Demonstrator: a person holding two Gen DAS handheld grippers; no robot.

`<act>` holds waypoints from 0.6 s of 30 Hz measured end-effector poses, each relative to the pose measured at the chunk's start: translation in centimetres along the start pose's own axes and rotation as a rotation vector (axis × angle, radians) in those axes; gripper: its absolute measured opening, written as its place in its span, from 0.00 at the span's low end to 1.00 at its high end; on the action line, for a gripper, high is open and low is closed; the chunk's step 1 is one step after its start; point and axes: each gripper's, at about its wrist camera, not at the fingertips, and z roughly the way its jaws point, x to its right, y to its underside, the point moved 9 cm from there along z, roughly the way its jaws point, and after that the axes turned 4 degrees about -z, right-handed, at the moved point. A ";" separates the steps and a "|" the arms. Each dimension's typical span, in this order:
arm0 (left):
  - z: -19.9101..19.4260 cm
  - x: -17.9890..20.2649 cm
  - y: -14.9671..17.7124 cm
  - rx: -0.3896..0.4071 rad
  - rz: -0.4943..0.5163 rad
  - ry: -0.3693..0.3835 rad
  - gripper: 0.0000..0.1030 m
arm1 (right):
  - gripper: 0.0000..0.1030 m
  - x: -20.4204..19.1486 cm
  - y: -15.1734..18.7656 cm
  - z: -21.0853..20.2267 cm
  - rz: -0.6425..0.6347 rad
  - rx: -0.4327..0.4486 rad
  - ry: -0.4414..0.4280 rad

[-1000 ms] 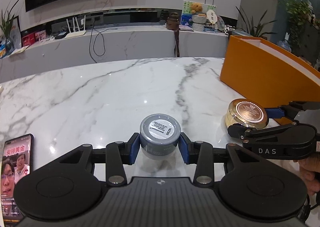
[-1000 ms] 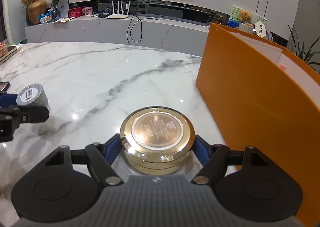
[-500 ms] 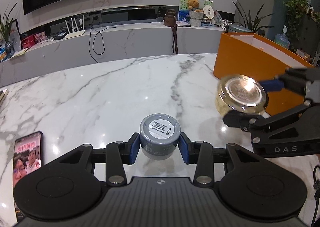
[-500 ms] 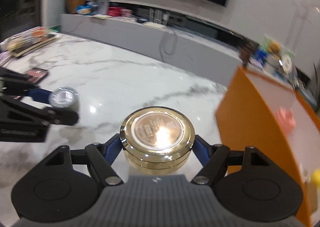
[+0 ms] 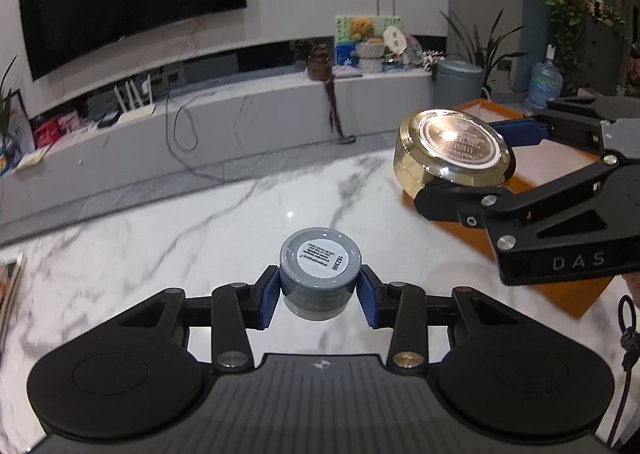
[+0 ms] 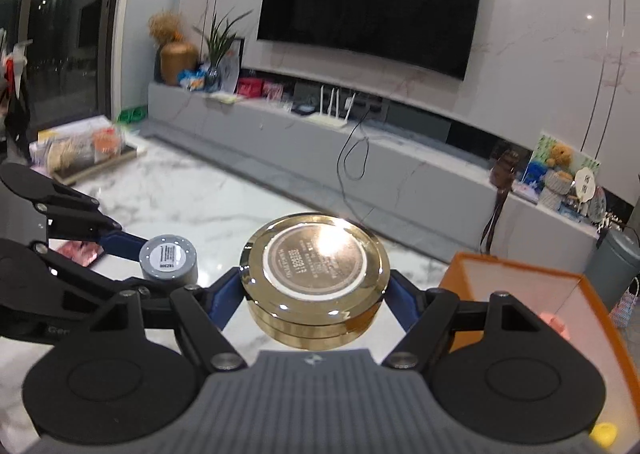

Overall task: Organize rigid objects
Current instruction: 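Lift the grey tin and gold tin and carry both toward the orange box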

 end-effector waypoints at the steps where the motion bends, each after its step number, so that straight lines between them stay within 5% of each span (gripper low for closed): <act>1: -0.1 0.4 -0.8 0.007 0.010 0.005 0.46 | 0.72 0.6 -0.4 -0.3 0.003 0.010 0.007; 18: 3.2 11.5 -12.2 0.051 0.162 0.181 0.45 | 0.72 15.8 -2.1 -5.7 0.186 0.108 0.215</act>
